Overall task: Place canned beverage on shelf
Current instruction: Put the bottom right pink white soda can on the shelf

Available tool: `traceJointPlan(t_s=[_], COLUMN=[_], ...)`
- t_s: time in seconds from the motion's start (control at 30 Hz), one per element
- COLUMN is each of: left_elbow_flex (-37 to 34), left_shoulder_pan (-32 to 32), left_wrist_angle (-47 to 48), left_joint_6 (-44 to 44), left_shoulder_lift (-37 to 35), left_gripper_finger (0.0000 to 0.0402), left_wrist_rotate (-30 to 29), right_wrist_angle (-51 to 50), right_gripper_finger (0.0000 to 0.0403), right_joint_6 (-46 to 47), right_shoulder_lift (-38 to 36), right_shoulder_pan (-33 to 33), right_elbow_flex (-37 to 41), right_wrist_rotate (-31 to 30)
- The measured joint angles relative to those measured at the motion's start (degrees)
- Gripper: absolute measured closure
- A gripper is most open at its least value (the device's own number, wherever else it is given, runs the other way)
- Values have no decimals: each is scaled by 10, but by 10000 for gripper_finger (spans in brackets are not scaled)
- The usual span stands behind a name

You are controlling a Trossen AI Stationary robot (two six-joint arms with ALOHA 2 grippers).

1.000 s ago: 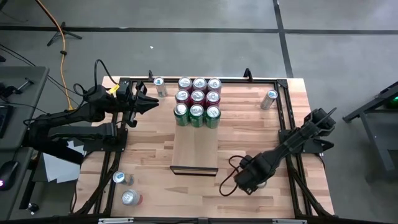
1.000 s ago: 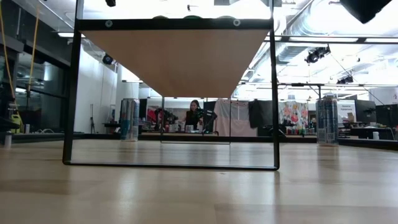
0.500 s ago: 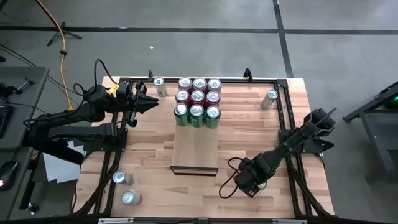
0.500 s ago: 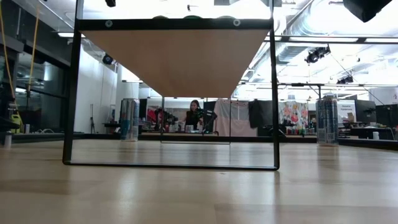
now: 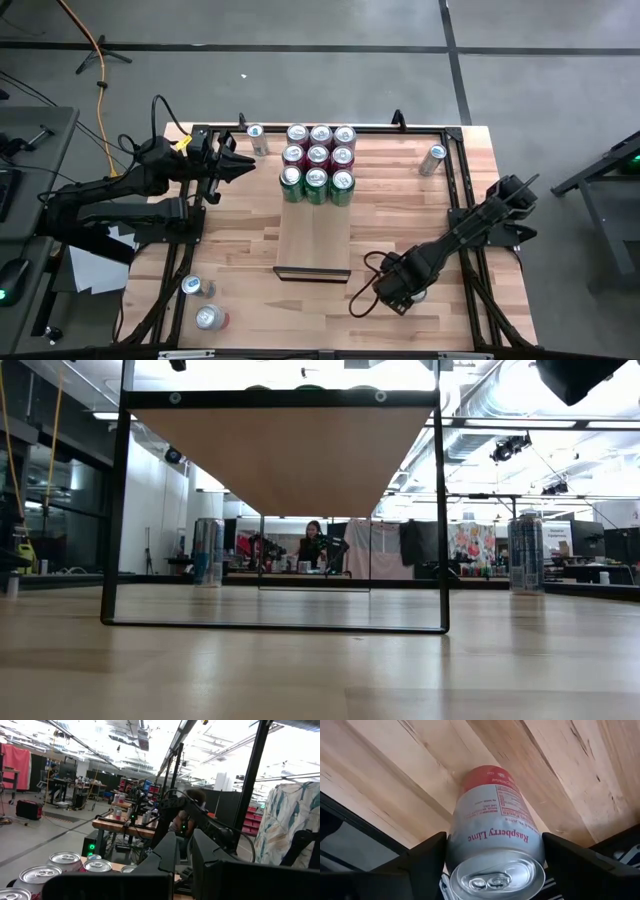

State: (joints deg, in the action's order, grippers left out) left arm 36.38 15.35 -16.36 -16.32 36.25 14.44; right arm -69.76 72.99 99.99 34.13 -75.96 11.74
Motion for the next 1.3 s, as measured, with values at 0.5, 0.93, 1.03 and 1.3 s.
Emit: traceJointPlan(t_s=[0.5,0.93,1.03,1.3], left_elbow_flex=[0,0,0,0], left_shoulder_pan=[0,0,0,0], left_wrist_angle=[-3,-2,-2,-2], left_joint_6=[4,0,0,0], left_shoulder_lift=[0,0,0,0], left_gripper_finger=[400,400,400,400], left_wrist_rotate=[0,0,0,0], right_wrist_angle=[2,8,7,1], right_gripper_finger=[98,58,57,57], right_joint_6=[-10,-103,-115,-116], right_shoulder_lift=[0,2,0,0], right_shoulder_pan=[-1,-31,-38,-43], right_elbow_flex=[0,2,2,1], right_wrist_rotate=[15,27,44,72])
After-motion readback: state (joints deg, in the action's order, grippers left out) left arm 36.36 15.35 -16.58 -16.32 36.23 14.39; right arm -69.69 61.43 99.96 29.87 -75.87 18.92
